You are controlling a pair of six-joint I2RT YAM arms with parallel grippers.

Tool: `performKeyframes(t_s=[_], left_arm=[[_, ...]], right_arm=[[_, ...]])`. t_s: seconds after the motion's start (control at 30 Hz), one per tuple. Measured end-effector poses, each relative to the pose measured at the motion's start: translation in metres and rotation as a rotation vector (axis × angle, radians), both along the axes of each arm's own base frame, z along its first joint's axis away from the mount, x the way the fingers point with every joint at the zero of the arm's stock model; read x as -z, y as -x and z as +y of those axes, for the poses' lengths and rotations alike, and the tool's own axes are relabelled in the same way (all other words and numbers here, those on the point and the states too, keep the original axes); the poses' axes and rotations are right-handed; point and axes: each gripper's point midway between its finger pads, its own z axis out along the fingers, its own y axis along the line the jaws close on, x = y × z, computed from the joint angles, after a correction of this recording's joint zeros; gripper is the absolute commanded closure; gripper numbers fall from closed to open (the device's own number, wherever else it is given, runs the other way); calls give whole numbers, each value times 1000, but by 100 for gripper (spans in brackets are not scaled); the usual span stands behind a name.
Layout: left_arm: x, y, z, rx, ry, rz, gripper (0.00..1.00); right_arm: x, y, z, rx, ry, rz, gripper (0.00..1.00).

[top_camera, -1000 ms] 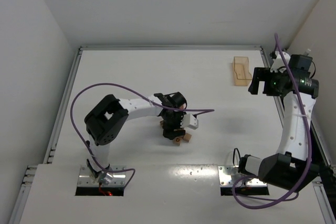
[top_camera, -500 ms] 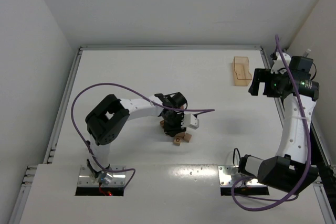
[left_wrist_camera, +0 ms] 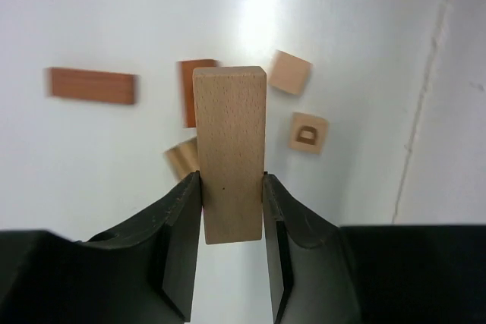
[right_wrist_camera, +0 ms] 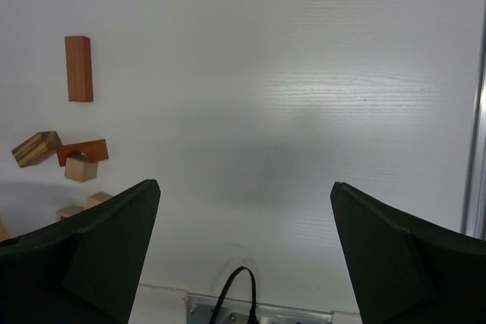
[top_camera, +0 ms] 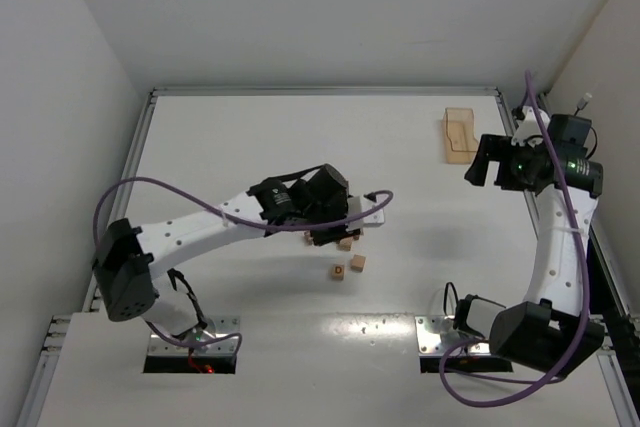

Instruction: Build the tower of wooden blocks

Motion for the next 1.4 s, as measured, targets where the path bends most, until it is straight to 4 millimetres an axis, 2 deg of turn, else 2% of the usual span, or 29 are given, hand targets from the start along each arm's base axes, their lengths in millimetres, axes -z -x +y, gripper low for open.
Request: performKeyframes(t_s=[0.1, 0.17, 0.27, 0.4, 0.5, 0.6, 0.8, 0.93, 1.03, 1.27, 1.4], left_arm=[[-41, -19, 3, -170, 70, -77, 100], [-60, -37, 11, -328, 105, -118, 100], [-73, -70, 33, -595, 152, -114, 100], [-78, -124, 76, -963, 224, -37, 100], [-62, -152, 97, -1157, 244, 48, 100], [-25, -162, 103, -1272, 206, 173, 100], [63, -159, 92, -1375, 55, 409, 100], [99, -153, 81, -1400, -6, 508, 100], [109, -158, 72, -1412, -4, 538, 100], [110, -188, 48, -1418, 75, 543, 100], [114, -194, 38, -1417, 91, 545, 100]], right_arm=[[6, -1, 3, 31, -42, 10, 7], [12, 0, 7, 56, -84, 30, 7], [19, -2, 10, 85, -133, 56, 7], [25, -7, 10, 128, -178, 83, 7], [25, -10, 11, 157, -205, 92, 7], [19, -13, 11, 178, -219, 81, 7], [8, -16, 8, 219, -227, 65, 7], [5, -17, 5, 234, -206, 63, 7], [5, -17, 3, 243, -199, 71, 7], [10, -18, 2, 245, -203, 92, 7], [12, -19, 3, 244, -205, 99, 7]])
